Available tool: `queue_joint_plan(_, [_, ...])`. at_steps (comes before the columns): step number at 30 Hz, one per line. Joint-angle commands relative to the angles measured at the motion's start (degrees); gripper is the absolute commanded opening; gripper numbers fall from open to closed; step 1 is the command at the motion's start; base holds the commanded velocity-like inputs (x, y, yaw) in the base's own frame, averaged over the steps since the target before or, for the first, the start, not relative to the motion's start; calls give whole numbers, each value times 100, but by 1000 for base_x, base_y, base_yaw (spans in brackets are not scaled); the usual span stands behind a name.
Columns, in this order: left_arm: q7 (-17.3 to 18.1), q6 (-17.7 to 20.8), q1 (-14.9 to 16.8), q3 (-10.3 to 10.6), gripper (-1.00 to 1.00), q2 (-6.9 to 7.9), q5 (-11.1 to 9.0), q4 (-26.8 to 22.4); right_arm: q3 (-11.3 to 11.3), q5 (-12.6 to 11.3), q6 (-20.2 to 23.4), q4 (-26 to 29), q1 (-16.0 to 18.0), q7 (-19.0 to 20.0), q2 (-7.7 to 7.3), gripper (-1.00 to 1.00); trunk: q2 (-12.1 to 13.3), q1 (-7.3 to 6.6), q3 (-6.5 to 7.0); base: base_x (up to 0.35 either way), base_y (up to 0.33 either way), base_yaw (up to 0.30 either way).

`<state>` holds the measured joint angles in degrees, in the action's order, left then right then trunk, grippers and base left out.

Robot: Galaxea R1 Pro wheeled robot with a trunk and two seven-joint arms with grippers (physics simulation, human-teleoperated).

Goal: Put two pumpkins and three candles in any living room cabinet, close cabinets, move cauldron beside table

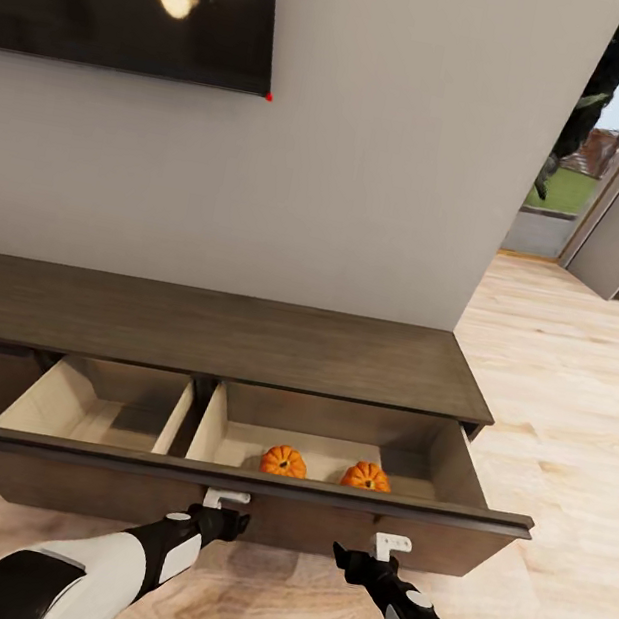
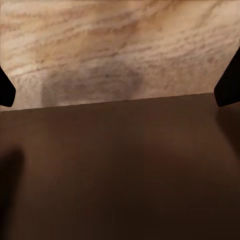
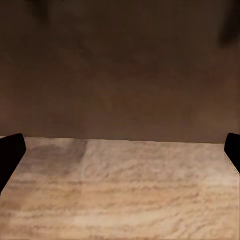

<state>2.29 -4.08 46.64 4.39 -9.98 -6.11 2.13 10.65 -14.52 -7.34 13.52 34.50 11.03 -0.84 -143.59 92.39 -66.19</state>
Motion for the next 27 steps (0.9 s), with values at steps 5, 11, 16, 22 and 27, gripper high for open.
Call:
queue_joint_plan(5, [17,-39,12,80,100,-1,-66,13,43,-60,-22,-7,4,13,-4,100,-2,1,-4,196,0,0])
queue_joint_plan(11, [17,-39,12,80,100,-1,-66,15,43,-60,-22,-7,4,14,-4,100,-2,1,-4,203,0,0])
queue_joint_plan(16, [17,-37,12,80,100,-1,-66,15,44,-60,-22,-7,4,14,-4,100,-2,1,-4,204,0,0])
queue_joint_plan(22, [17,-40,12,80,100,-1,-66,15,43,-60,-22,-7,4,13,-4,100,-2,1,-4,200,0,0])
queue_joint_plan(27, [17,-38,12,80,100,-1,-66,15,44,-60,-22,-7,4,13,-4,100,-2,1,-4,180,0,0])
